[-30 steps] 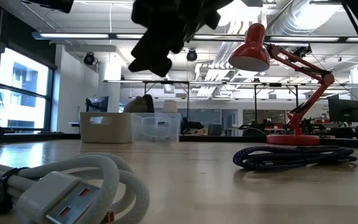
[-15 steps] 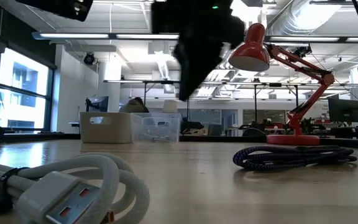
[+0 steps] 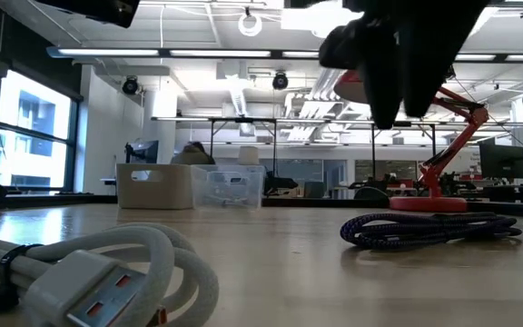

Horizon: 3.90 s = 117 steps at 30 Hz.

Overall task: Pick & Place USB Port
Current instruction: Put the violet patterned charger cable into the gray bin

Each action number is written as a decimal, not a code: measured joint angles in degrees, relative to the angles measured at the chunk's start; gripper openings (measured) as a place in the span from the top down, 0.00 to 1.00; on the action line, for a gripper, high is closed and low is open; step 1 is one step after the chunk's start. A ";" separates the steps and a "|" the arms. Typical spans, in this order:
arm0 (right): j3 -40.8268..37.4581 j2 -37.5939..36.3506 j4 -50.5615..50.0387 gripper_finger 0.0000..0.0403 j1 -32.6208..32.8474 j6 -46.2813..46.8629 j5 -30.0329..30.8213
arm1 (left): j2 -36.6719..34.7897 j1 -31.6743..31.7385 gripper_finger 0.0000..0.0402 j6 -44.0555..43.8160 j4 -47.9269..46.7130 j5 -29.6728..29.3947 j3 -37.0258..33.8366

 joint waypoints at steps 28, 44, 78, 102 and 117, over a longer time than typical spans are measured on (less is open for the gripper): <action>-6.90 0.03 8.10 0.61 4.47 -0.32 4.75 | -0.02 0.00 0.72 -1.30 -0.02 -3.74 0.00; -17.98 -0.10 17.38 0.61 1.13 -2.50 1.88 | -0.02 0.00 0.72 -1.70 -0.02 -3.72 0.00; -4.70 0.08 13.68 0.98 1.56 -3.53 35.37 | 0.00 0.02 0.72 -0.01 42.74 1.60 -19.96; -0.99 -0.03 14.56 0.97 2.94 -9.28 45.94 | -0.02 0.02 0.44 4.40 46.05 -8.41 -20.96; -0.94 -1.94 32.03 0.97 0.22 -28.03 50.56 | 7.75 -0.11 0.36 -6.04 49.23 2.74 -20.96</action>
